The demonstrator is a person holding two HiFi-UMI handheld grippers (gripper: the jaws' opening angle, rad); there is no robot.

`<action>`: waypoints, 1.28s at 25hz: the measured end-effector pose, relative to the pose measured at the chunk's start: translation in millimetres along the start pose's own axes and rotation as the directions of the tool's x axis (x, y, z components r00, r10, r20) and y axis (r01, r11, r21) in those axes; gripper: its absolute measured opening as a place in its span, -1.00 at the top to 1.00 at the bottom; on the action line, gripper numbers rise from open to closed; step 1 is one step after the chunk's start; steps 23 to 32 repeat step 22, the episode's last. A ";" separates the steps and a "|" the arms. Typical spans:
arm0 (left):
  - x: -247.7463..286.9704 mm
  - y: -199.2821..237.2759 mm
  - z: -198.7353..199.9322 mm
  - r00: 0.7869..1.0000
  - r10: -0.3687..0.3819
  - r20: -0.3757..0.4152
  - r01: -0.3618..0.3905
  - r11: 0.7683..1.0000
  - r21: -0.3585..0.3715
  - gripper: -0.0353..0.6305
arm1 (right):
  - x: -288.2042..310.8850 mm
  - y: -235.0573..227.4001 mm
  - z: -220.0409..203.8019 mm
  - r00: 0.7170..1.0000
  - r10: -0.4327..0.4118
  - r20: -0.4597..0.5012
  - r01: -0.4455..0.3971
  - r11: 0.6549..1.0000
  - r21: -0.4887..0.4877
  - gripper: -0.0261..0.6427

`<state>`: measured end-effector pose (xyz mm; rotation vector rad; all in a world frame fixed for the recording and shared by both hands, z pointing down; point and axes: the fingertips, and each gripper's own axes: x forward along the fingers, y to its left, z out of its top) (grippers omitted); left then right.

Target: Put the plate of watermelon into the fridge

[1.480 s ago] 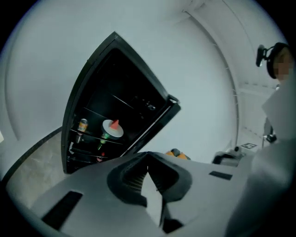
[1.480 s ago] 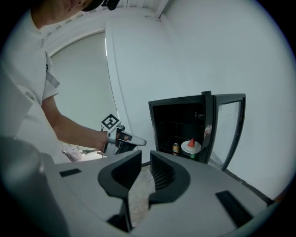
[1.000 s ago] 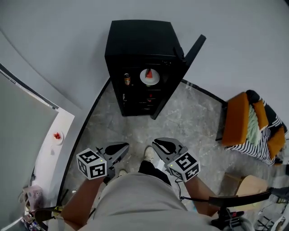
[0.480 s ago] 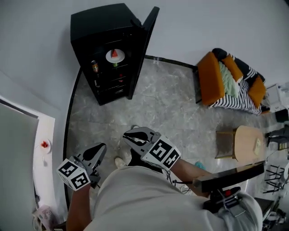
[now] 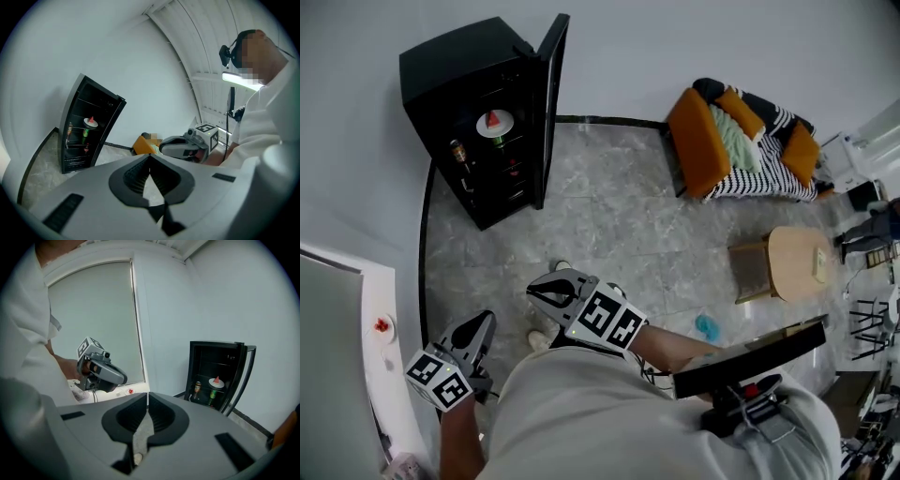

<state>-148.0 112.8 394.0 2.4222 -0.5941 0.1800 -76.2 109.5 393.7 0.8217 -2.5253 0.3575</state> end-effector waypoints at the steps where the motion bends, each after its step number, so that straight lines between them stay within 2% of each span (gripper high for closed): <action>1: -1.3 -1.0 -0.6 1.000 0.000 0.000 0.000 1.000 0.002 0.86 | -0.3 2.0 0.3 1.000 0.000 -0.001 0.000 1.000 -0.002 0.85; 32: -4.9 14.6 9.2 1.000 0.025 0.016 -0.025 1.000 -0.015 0.86 | 15.7 -4.1 16.7 1.000 0.026 -0.006 -0.026 0.999 -0.026 0.86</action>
